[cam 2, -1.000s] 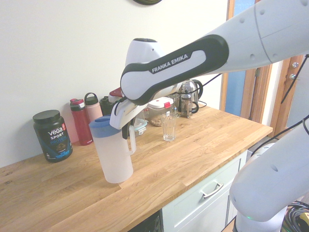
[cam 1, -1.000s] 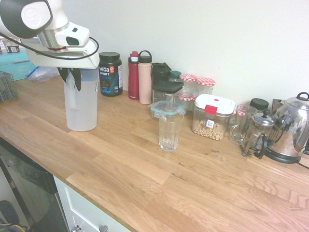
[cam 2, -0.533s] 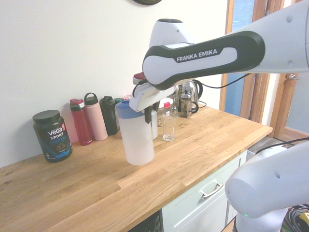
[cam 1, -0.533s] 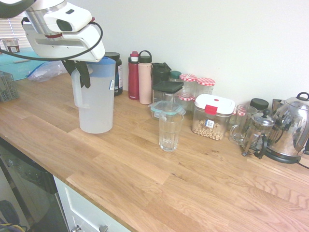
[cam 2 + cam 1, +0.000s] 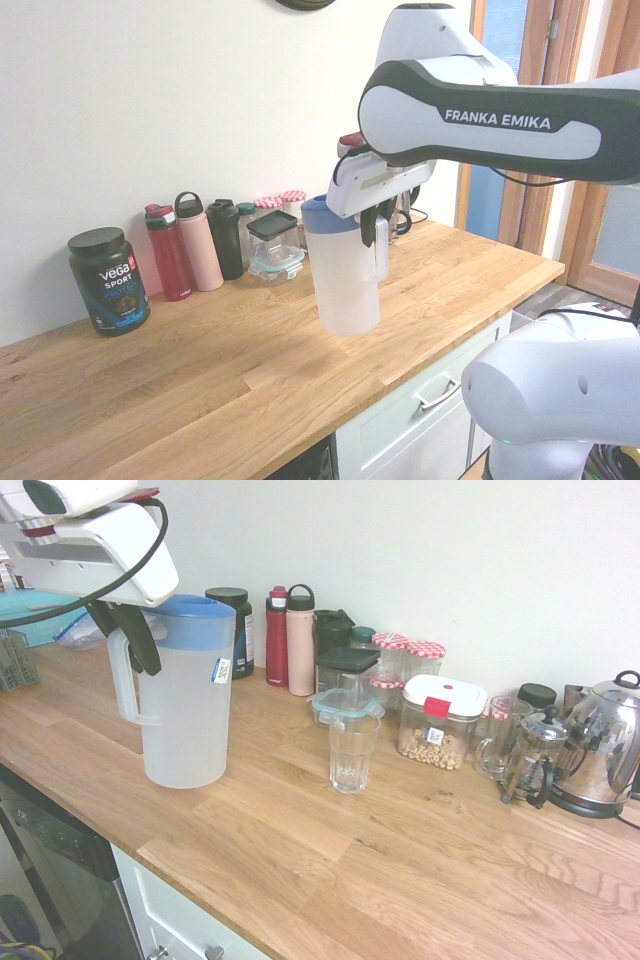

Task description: Pour me some water

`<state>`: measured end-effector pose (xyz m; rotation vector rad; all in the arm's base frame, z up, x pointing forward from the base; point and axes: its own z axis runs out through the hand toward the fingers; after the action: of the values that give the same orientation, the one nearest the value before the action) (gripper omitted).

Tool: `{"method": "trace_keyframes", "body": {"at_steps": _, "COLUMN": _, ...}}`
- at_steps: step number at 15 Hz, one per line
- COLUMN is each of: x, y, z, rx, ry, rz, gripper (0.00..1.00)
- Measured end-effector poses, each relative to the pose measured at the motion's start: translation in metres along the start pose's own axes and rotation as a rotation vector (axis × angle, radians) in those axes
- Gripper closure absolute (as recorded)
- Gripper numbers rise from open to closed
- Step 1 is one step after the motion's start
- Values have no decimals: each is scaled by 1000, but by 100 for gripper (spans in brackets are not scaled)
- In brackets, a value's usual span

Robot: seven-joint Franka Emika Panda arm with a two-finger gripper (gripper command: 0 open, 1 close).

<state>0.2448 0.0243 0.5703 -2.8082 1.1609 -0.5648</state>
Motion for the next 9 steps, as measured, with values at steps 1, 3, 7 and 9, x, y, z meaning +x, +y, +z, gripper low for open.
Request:
{"method": "trace_keyframes", "body": {"at_steps": 1, "x": 0, "y": -1, "z": 2, "rx": -6, "ry": 5, "rz": 5, "gripper": 100}}
{"method": "trace_keyframes", "body": {"at_steps": 3, "x": 10, "y": 6, "z": 3, "rx": -22, "ry": 21, "rz": 42, "gripper": 100}}
{"method": "trace_keyframes", "body": {"at_steps": 7, "x": 38, "y": 38, "z": 5, "rx": -48, "ry": 28, "rz": 122, "gripper": 100}}
{"method": "trace_keyframes", "body": {"at_steps": 9, "x": 54, "y": 59, "z": 7, "rx": -61, "ry": 25, "rz": 132, "gripper": 100}}
